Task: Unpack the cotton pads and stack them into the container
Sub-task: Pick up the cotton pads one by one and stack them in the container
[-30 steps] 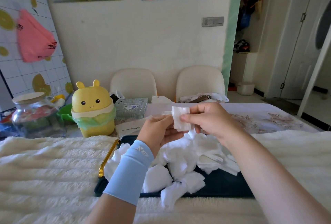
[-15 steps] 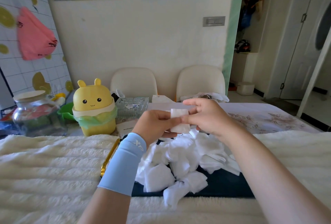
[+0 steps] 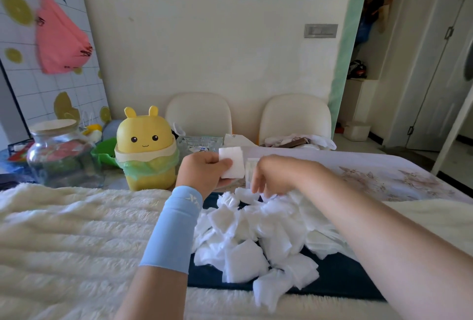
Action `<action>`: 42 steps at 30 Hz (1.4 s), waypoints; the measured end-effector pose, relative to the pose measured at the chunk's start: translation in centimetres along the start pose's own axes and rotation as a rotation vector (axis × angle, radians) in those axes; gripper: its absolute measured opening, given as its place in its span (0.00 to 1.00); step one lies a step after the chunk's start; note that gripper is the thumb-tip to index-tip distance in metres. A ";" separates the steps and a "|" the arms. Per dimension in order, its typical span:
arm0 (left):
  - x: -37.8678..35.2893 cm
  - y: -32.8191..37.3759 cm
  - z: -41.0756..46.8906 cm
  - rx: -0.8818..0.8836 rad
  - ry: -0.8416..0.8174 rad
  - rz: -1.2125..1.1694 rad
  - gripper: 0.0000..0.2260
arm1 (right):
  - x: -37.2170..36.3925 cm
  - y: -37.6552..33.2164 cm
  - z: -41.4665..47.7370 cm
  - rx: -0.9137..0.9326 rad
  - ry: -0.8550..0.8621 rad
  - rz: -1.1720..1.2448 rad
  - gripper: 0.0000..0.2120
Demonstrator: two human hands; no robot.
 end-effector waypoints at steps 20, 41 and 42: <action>-2.1 -0.5 -0.3 0.026 -0.020 0.025 0.05 | 0.7 2.6 -7.1 0.180 0.583 1.103 0.15; -7.4 0.2 -2.6 0.207 -0.439 -0.478 0.16 | -1.3 2.7 -7.1 0.158 1.057 0.764 0.12; -7.4 0.2 -2.6 0.194 -0.444 -0.470 0.17 | -1.3 2.6 -7.1 0.167 1.049 0.754 0.12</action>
Point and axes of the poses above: each hand's wrist, its own z-axis towards the middle knuckle, its own x-axis out of the back of the hand, y = z × x, the point moved 3 cm from there along z, towards the middle knuckle, and after that the axes turned 3 degrees about -y, right-handed, at the moved point
